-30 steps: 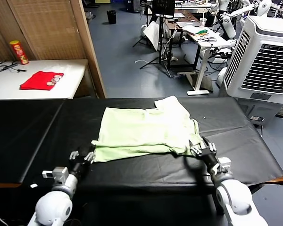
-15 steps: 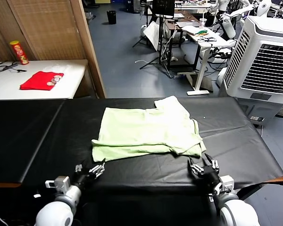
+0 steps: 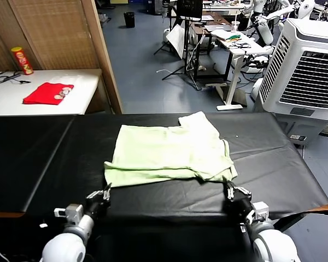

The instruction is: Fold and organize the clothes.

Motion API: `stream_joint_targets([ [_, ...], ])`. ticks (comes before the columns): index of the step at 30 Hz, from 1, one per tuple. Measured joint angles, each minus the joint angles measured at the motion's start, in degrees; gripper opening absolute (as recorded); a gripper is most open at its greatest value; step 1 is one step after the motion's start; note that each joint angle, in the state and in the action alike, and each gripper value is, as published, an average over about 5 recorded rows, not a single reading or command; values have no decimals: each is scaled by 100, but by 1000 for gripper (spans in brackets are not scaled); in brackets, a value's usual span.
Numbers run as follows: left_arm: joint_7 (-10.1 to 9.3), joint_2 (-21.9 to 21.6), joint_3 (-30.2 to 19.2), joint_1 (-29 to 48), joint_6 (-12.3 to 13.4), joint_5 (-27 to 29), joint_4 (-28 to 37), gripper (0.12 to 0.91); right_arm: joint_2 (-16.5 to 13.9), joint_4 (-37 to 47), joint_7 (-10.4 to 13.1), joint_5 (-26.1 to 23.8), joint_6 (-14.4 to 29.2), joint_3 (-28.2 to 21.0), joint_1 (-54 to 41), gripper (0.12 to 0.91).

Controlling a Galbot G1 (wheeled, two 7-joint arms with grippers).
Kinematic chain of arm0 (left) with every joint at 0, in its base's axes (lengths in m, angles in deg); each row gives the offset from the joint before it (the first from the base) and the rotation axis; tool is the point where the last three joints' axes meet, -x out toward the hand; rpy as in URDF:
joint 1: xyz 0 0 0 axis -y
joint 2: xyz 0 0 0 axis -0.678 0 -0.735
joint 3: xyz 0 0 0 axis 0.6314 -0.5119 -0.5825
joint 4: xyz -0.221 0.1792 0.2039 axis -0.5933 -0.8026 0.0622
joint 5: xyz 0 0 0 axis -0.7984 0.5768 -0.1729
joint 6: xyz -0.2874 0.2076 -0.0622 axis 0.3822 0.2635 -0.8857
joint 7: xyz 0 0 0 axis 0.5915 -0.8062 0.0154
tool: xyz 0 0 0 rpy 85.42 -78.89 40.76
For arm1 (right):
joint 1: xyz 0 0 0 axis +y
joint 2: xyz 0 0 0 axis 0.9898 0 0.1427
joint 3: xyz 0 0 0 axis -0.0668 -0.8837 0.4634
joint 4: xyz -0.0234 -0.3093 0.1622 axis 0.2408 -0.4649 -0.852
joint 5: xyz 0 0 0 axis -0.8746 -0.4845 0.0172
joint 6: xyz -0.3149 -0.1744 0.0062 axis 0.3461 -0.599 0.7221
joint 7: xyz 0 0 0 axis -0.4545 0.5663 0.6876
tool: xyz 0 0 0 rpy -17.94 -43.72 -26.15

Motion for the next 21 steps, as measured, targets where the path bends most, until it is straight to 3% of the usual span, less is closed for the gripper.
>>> stream_joint_targets([
  [8,-31,-527,180,-533,-165,292,-558,127,-93,-617,20,210,-437,241,601,122],
  [14,-34,-652,327,-1229,-245,301,-977,127,-17,-1017,49,207,-538,316,1071,140],
  [17,-96,-664,406,-1584,-309,293,-1170,127,15,-1197,79,201,-675,352,1251,251],
  [21,-202,-686,540,-1910,-437,263,-1415,168,-7,-1464,90,239,-817,450,1404,468],
])
